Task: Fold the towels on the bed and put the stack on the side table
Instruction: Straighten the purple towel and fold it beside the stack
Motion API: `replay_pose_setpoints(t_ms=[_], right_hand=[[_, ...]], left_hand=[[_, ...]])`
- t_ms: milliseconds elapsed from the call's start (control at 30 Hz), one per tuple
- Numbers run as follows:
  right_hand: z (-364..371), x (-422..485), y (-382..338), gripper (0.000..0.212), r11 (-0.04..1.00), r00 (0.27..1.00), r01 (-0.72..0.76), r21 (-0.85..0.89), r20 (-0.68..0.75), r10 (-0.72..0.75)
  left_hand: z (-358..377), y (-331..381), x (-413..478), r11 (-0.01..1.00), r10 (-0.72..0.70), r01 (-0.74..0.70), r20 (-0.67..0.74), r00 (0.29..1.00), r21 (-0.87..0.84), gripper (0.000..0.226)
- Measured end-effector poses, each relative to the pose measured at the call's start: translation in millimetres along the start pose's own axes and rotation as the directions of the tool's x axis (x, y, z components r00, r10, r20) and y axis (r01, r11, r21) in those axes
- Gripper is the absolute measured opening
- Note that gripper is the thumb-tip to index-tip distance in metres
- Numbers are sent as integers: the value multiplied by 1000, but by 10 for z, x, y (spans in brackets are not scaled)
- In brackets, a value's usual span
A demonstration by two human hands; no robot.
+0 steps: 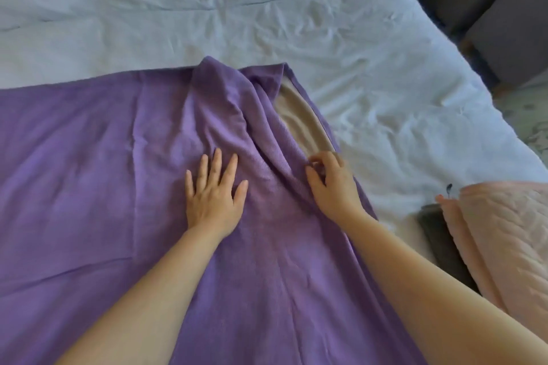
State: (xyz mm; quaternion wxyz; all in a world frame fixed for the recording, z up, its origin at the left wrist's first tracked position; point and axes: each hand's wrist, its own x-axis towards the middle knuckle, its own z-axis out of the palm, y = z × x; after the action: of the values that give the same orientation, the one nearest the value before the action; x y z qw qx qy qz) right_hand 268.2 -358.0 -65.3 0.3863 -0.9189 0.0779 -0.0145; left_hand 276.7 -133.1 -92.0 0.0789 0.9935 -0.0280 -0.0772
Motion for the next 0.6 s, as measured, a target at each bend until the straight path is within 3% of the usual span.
replay_pose_setpoints(t_ms=[67, 200, 300, 400, 467, 600], right_hand=[[79, 536, -178, 13, 967, 988, -157, 203, 36, 152], [265, 1381, -378, 15, 881, 946, -323, 346, 122, 299], [415, 1753, -471, 27, 887, 938, -342, 310, 175, 300], [533, 1981, -526, 20, 921, 925, -345, 183, 233, 300], [488, 2161, -495, 15, 919, 937, -339, 200, 162, 310], [56, 2670, -426, 24, 911, 929, -300, 283, -129, 346]], left_hand=[[-54, -27, 250, 1000, -10, 10, -6, 1000, -11, 62], [-122, -61, 620, 997, -15, 15, -3, 1000, -78, 63], [-130, -76, 807, 993, -4, 2, -15, 1000, -122, 62], [-131, -93, 952, 989, 2, -6, -28, 1000, -149, 63], [-145, -74, 1046, 989, 5, -10, -35, 999, -150, 63], [-189, -2, 1275, 990, 24, -29, -34, 999, -141, 61]])
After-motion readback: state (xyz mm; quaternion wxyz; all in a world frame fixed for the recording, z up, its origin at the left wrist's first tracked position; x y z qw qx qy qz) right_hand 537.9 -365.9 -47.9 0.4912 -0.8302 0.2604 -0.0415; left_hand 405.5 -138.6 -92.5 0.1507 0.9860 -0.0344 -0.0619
